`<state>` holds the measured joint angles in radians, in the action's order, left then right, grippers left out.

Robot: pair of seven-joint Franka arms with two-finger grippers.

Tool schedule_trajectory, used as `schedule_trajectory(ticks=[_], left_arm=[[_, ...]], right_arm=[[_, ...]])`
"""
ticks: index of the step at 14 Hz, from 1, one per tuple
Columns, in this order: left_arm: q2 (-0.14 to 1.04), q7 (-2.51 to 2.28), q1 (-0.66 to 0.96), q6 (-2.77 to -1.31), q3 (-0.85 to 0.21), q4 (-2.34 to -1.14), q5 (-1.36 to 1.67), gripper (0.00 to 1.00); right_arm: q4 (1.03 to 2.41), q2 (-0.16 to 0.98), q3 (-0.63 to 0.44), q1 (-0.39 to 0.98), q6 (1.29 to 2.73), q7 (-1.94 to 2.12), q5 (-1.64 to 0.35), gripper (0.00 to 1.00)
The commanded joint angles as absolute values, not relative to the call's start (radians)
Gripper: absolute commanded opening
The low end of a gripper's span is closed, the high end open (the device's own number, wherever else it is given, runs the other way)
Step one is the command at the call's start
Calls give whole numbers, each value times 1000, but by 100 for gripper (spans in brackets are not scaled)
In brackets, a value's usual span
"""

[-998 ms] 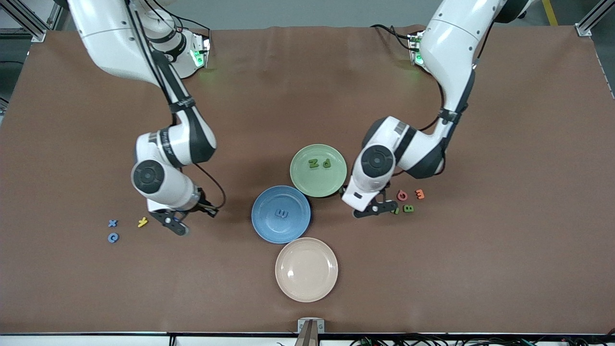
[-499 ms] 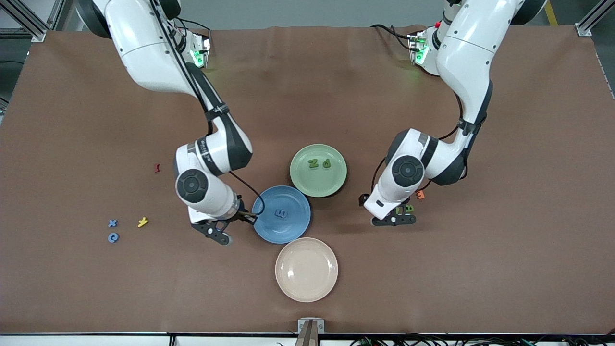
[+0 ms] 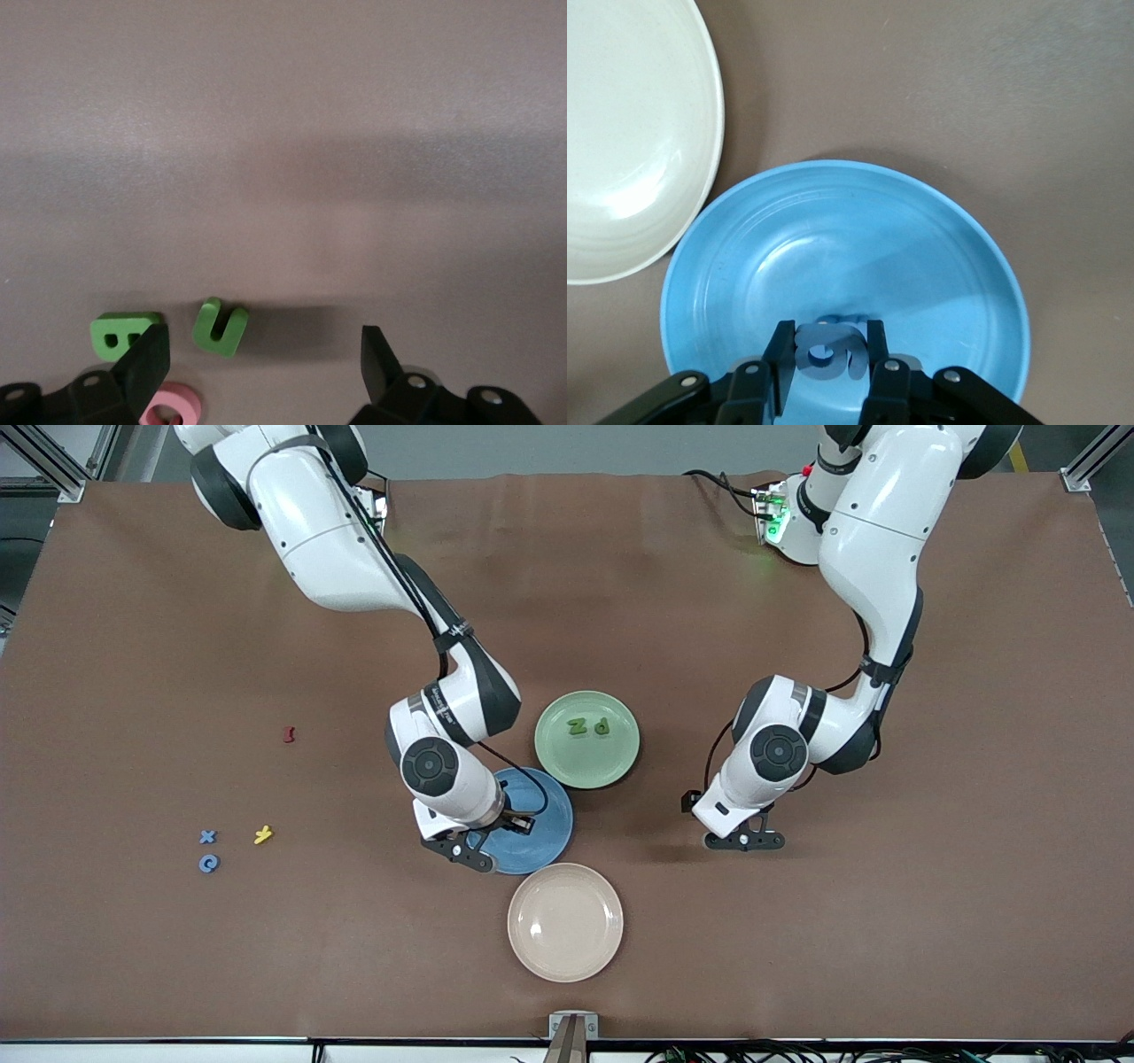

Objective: Sort letters by color into matching plates
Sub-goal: 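Release N on the green plate while the right gripper carries g to the blue plate, then grasp green u with the left gripper while the right gripper releases g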

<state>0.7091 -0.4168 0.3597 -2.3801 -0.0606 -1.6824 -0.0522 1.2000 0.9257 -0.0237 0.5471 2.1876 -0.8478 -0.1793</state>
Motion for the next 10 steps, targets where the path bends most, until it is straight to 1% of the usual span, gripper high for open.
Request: schedule_trajectory(ticks=[1,4,10], left_arm=[[715,-407,353,-2417,-64,-1692,-67,88],[726,-403,351,-2424,-64,-1692,-67,84],[726,-376,334,-2424,-63,-1707,-67,83]], right_arm=[[1144,957,-23,546,2174,-861,-195,0],[1146,971,-23,551,2174,-868,-193,0],[1152,980,-25,566,2178,-906,-189,0]])
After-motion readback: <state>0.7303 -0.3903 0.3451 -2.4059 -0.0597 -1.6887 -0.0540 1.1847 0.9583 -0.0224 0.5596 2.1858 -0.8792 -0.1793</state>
